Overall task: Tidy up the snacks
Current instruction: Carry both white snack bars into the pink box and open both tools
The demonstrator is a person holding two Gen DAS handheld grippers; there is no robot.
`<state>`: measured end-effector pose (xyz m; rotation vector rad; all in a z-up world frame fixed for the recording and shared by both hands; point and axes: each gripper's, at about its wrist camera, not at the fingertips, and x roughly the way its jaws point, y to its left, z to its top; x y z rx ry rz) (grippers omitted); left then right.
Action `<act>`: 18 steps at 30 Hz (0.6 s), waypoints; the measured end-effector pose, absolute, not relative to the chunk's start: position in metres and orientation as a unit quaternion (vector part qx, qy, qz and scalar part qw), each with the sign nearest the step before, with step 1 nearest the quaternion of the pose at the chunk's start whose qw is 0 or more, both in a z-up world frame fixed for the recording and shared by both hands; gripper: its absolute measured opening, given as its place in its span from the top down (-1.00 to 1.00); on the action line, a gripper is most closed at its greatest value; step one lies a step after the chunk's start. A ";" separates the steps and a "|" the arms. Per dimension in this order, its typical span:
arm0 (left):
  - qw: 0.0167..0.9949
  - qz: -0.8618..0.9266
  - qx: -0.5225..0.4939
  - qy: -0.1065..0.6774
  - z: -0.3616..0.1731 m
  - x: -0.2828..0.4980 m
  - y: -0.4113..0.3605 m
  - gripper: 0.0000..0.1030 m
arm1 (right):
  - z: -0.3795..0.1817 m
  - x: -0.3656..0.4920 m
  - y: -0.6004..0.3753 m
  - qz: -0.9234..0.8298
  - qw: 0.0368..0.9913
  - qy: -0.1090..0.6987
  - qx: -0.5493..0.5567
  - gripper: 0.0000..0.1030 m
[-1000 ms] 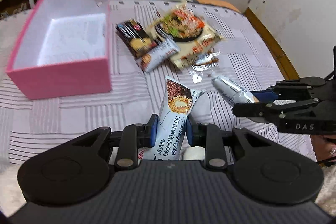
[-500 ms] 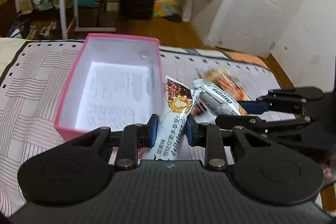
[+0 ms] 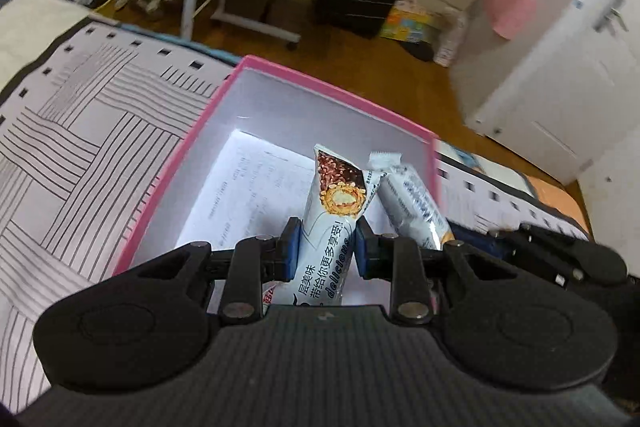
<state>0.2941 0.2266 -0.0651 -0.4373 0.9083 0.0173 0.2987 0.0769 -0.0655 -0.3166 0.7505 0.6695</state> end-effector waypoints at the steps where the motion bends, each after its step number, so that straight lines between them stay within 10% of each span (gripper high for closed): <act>1: 0.872 0.015 -0.214 0.439 -0.072 0.302 0.229 0.49 | -0.071 0.303 0.083 0.320 0.861 0.357 -0.167 0.41; 12: 0.829 0.054 -0.257 0.494 -0.135 0.356 0.241 0.47 | -0.093 0.324 0.109 0.308 0.831 0.399 -0.238 0.21; 18: 0.850 0.067 -0.196 0.484 -0.116 0.343 0.234 -0.09 | -0.043 0.286 0.064 0.315 0.863 0.362 -0.158 0.08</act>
